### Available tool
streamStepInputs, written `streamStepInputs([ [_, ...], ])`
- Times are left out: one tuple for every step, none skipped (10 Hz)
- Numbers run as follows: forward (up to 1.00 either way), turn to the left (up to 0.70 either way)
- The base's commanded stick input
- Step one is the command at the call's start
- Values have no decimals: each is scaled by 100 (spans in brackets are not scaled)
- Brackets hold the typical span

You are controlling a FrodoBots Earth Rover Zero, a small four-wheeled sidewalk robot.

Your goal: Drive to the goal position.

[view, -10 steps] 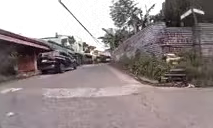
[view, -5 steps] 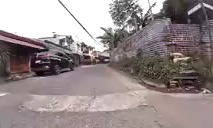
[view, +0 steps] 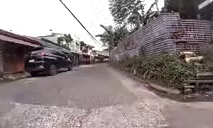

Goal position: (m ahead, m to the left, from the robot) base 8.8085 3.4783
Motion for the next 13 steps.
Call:
streamStepInputs([
  [100, 0],
  [100, 0],
  [100, 0],
  [100, 0],
  [100, 0],
  [100, 24],
  [100, 40],
  [100, 29],
  [100, 6],
  [100, 0],
  [100, 0],
  [100, 0],
  [100, 0],
])
